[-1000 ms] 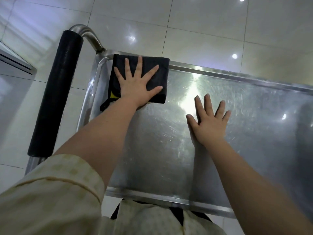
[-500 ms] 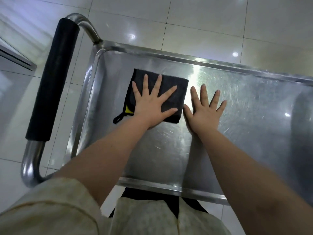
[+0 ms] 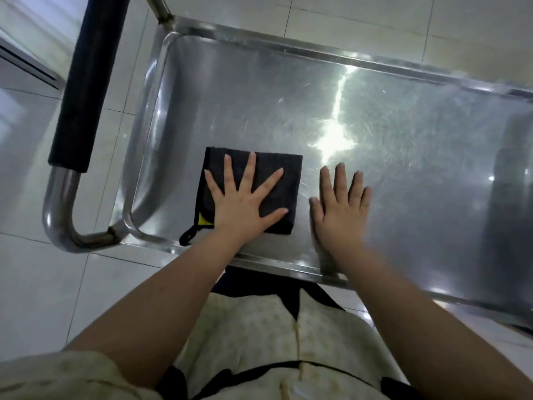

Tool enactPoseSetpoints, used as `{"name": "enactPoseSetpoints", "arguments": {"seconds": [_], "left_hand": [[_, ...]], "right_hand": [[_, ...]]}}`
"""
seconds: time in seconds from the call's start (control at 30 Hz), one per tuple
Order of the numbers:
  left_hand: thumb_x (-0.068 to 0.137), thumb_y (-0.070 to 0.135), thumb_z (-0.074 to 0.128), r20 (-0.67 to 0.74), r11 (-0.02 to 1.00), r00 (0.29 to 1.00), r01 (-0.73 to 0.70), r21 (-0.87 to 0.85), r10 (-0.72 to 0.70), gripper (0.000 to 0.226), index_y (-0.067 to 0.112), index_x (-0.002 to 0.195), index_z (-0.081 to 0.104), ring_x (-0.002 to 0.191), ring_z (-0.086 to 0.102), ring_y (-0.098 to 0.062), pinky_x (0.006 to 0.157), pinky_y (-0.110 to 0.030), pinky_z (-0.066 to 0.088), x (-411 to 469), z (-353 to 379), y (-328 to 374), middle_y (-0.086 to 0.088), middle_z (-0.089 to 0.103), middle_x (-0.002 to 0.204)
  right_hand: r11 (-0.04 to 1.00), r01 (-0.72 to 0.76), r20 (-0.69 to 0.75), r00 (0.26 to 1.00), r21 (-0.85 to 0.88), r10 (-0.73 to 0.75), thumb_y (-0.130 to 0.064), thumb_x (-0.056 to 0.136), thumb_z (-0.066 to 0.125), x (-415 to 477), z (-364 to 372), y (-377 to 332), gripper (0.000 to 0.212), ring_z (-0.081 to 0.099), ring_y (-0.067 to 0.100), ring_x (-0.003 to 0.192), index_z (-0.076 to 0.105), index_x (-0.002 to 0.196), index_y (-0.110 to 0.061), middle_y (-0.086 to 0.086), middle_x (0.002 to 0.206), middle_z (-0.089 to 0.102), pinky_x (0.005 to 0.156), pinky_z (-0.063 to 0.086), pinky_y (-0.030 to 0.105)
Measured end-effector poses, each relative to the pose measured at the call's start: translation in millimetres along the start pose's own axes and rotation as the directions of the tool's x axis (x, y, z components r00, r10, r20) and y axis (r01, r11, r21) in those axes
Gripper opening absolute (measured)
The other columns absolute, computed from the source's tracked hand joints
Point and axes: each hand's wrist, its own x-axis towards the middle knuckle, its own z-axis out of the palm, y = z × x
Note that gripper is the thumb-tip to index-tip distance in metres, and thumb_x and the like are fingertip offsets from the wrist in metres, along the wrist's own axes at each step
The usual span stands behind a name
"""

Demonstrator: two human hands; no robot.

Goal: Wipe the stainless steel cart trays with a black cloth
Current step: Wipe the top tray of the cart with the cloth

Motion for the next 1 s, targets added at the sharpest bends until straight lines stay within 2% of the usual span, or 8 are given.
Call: {"name": "enactPoseSetpoints", "arguments": {"seconds": [0.1,0.27,0.4,0.47,0.63,0.73,0.83,1.0], "left_hand": [[0.076,0.089,0.006,0.007,1.000,1.000,0.004,0.000,-0.004,0.081,0.055,0.148,-0.014,0.144,-0.020,-0.046,0.107,-0.074,-0.008,-1.3,0.9,0.5,-0.002,-0.016,0.164],[0.076,0.089,0.013,0.010,0.994,0.995,0.099,-0.043,-0.099,0.085,0.053,0.148,-0.015,0.144,-0.020,-0.048,0.107,-0.074,-0.010,-22.2,8.6,27.8,-0.005,-0.018,0.163],[0.077,0.090,0.021,0.021,1.000,1.000,-0.010,-0.022,0.011,0.087,0.053,0.151,-0.005,0.145,-0.017,-0.046,0.108,-0.074,-0.008,-56.3,17.0,35.4,-0.003,-0.012,0.164],[0.075,0.092,0.019,0.032,0.999,0.998,-0.054,-0.002,0.054,0.087,0.054,0.150,-0.004,0.146,-0.017,-0.043,0.108,-0.074,-0.005,-59.6,15.4,12.8,0.002,-0.013,0.164],[0.071,0.094,0.022,0.018,0.995,0.995,0.094,0.018,-0.094,0.088,0.060,0.147,-0.006,0.147,-0.018,-0.037,0.111,-0.069,-0.009,-55.5,7.5,-92.3,0.008,-0.015,0.164],[0.069,0.092,0.028,0.024,0.996,0.996,0.088,0.012,-0.088,0.090,0.059,0.148,-0.002,0.148,-0.016,-0.035,0.112,-0.070,-0.007,-52.7,4.4,-124.4,0.008,-0.012,0.164],[0.068,0.095,0.022,0.000,0.995,0.995,0.097,0.021,-0.097,0.093,0.057,0.149,-0.005,0.147,-0.014,-0.041,0.110,-0.071,-0.008,-49.8,7.1,-101.1,0.005,-0.012,0.164],[0.068,0.096,0.007,0.039,0.998,0.998,0.042,0.055,-0.044,0.095,0.051,0.149,-0.013,0.143,-0.017,-0.051,0.105,-0.077,-0.007,-40.6,15.7,4.3,-0.004,-0.017,0.163]], "right_hand": [[1.000,0.001,-0.038,0.999,-0.029,-0.002,-0.051,0.099,0.023,-19.5,12.2,5.3,0.062,-0.002,0.038,0.149,0.010,0.156,-0.031,0.003,0.164,0.007,0.118,0.001,0.057],[0.999,0.032,-0.062,0.997,-0.040,-0.034,-0.051,0.101,0.020,-14.7,16.6,6.9,0.062,-0.009,0.033,0.150,0.004,0.157,-0.031,0.002,0.165,0.000,0.118,0.000,0.059],[0.999,0.028,-0.048,0.998,-0.035,-0.030,-0.051,0.101,0.019,-15.4,12.2,8.2,0.061,-0.008,0.033,0.150,0.005,0.157,-0.031,0.001,0.165,0.000,0.118,-0.002,0.058],[1.000,0.017,-0.039,0.999,-0.023,-0.018,-0.051,0.101,0.020,-15.5,10.0,7.0,0.061,-0.010,0.031,0.150,0.003,0.156,-0.032,-0.001,0.165,-0.002,0.118,-0.004,0.057],[1.000,0.011,-0.023,1.000,0.001,-0.011,-0.052,0.100,0.020,-15.6,5.2,4.5,0.061,-0.012,0.030,0.150,0.004,0.156,-0.034,-0.002,0.165,-0.003,0.118,-0.005,0.057],[1.000,0.015,-0.025,1.000,-0.007,-0.015,-0.051,0.101,0.019,-15.9,6.4,3.0,0.061,-0.013,0.030,0.149,0.003,0.156,-0.033,-0.001,0.165,-0.003,0.118,-0.006,0.057],[1.000,0.011,-0.033,0.999,-0.011,-0.011,-0.050,0.101,0.019,-15.6,7.6,3.6,0.060,-0.011,0.032,0.149,0.004,0.157,-0.032,0.000,0.165,-0.002,0.118,-0.005,0.059],[1.000,0.018,-0.035,0.999,-0.015,-0.018,-0.049,0.100,0.020,-15.0,8.3,5.0,0.061,-0.009,0.033,0.150,0.004,0.157,-0.031,0.001,0.165,0.000,0.117,-0.004,0.059]]}}
